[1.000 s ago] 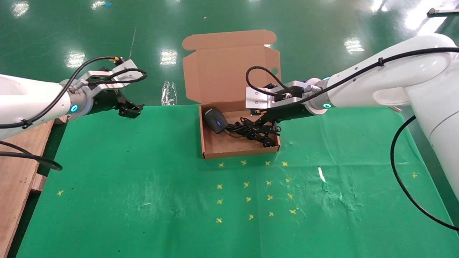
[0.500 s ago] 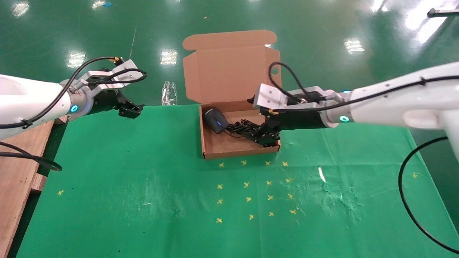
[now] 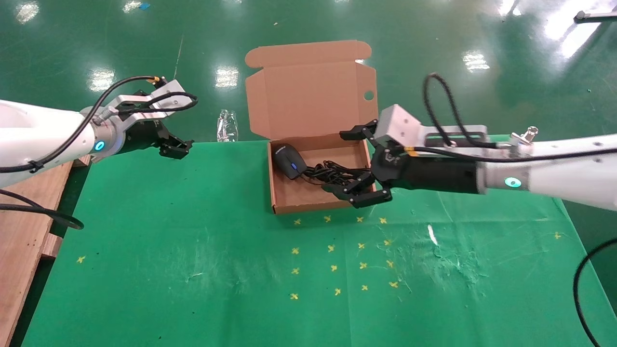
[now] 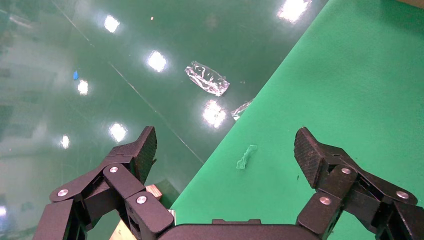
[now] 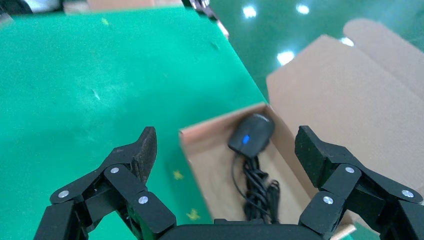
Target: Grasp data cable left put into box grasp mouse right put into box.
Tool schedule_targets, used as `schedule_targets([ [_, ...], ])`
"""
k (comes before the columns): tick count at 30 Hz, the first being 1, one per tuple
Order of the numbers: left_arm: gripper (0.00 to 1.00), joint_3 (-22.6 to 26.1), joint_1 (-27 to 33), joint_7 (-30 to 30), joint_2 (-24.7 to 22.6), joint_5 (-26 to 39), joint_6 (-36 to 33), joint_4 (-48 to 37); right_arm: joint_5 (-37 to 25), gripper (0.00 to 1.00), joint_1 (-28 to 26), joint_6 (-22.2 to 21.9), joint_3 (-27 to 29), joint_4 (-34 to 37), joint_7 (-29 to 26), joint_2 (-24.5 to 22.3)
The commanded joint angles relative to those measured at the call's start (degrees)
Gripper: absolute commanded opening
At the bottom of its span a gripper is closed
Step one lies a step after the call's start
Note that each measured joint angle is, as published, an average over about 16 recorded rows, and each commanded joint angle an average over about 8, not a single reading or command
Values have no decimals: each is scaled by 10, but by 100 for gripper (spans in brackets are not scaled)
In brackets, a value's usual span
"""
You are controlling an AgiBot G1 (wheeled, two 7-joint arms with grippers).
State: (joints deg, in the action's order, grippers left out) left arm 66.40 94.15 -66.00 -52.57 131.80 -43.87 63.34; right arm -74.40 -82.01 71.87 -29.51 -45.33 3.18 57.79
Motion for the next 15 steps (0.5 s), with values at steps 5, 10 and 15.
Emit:
schedule_targets([
  [5, 100, -1, 0, 1, 0, -1, 0, 0, 60, 100, 38, 26, 25, -52, -26, -42],
  [10, 100, -20, -13, 22, 7, -35, -16, 4, 111, 100, 70, 47, 46, -96, -48, -78],
  [15, 100, -60, -39, 66, 21, -107, -50, 12, 162, 100, 102, 69, 67, -140, -69, -113],
])
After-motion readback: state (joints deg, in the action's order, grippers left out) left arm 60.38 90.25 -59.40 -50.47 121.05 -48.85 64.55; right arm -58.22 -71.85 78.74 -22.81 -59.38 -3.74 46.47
